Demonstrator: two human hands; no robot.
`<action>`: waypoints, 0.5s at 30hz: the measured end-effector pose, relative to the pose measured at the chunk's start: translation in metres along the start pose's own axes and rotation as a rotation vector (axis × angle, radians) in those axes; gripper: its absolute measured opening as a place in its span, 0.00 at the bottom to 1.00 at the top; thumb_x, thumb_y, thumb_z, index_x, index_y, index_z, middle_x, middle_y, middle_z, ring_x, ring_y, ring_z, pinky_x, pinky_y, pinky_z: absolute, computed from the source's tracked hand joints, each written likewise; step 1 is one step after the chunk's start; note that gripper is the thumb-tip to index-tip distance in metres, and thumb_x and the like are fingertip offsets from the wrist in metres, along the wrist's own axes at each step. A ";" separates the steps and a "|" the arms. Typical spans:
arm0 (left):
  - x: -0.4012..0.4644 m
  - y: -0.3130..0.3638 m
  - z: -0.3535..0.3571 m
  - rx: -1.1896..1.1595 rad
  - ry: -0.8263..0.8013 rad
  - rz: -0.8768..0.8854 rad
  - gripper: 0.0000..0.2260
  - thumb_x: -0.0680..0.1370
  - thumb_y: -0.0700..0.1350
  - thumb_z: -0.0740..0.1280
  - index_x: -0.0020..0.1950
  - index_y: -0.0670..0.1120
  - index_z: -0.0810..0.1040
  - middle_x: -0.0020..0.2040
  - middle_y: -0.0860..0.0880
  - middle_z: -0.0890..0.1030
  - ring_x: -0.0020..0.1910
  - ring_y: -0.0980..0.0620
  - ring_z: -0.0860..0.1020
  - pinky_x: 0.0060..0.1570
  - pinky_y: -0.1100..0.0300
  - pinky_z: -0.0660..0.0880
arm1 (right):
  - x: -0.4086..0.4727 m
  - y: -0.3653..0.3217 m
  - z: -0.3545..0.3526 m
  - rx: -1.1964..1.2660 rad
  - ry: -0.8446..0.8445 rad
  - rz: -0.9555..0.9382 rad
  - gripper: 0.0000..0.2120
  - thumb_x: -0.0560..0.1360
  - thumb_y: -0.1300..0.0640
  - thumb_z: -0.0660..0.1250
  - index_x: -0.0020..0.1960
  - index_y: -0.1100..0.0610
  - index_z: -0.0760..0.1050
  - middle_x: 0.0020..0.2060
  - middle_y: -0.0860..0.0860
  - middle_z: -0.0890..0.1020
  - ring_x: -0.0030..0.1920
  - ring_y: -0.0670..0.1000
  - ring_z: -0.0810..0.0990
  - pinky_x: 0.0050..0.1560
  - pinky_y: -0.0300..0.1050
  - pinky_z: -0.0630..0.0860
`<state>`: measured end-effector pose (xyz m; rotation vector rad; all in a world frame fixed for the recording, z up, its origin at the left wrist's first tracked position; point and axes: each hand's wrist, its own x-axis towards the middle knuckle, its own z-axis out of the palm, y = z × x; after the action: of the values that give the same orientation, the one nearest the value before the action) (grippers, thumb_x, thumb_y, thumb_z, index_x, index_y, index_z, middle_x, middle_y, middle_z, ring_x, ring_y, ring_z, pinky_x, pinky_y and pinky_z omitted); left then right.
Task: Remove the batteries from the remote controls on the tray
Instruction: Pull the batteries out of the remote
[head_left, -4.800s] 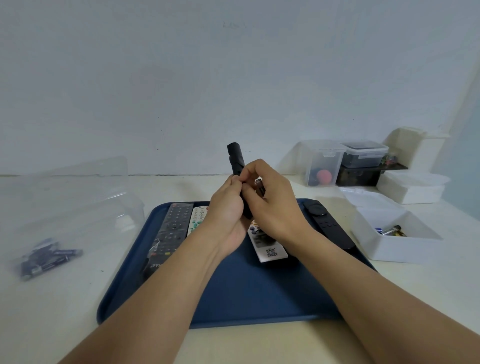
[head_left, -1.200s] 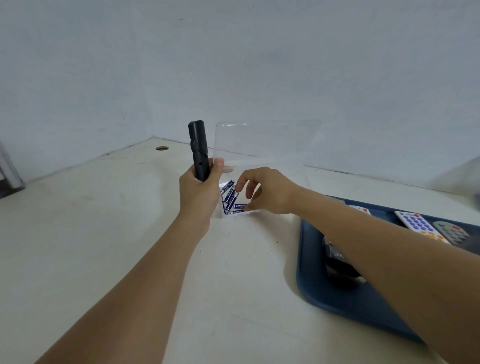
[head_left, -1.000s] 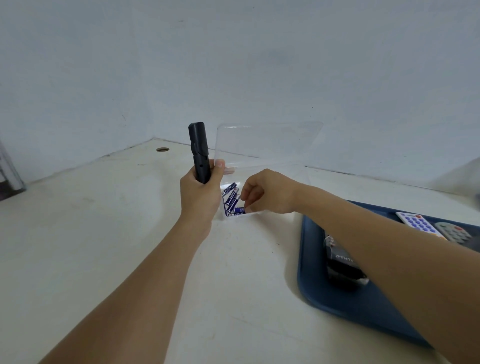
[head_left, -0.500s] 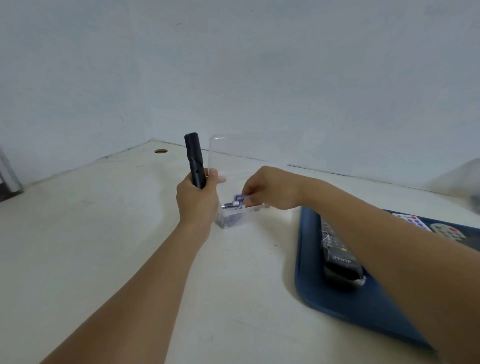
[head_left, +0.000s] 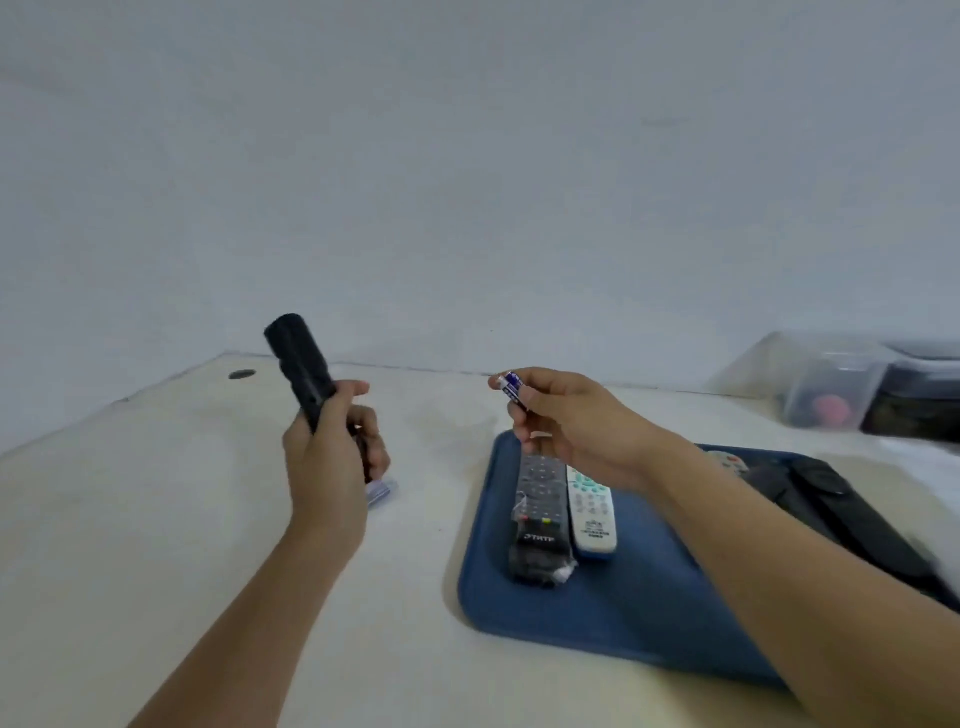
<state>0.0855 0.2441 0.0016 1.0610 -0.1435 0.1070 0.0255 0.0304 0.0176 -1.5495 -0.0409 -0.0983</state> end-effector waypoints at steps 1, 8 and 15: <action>-0.010 -0.002 0.024 -0.041 -0.108 -0.128 0.05 0.82 0.43 0.61 0.47 0.45 0.74 0.31 0.47 0.71 0.21 0.53 0.65 0.20 0.63 0.61 | -0.011 -0.001 -0.011 0.070 0.005 0.025 0.13 0.85 0.60 0.55 0.63 0.60 0.76 0.36 0.50 0.74 0.35 0.48 0.72 0.38 0.40 0.71; -0.066 -0.057 0.161 -0.072 -0.410 -0.537 0.13 0.86 0.46 0.57 0.52 0.38 0.76 0.37 0.44 0.79 0.26 0.51 0.73 0.23 0.62 0.70 | -0.081 0.009 -0.093 0.239 0.247 -0.019 0.09 0.83 0.62 0.59 0.50 0.61 0.78 0.36 0.52 0.75 0.33 0.47 0.71 0.35 0.37 0.71; -0.081 -0.099 0.183 0.133 -0.628 -0.339 0.06 0.80 0.39 0.70 0.53 0.39 0.75 0.36 0.44 0.77 0.30 0.52 0.70 0.27 0.64 0.69 | -0.097 0.015 -0.126 0.094 0.312 -0.074 0.08 0.82 0.59 0.63 0.45 0.60 0.75 0.34 0.54 0.80 0.30 0.47 0.73 0.31 0.36 0.71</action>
<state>0.0090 0.0351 -0.0093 1.2094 -0.5241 -0.5344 -0.0738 -0.0918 -0.0088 -1.4238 0.1421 -0.3901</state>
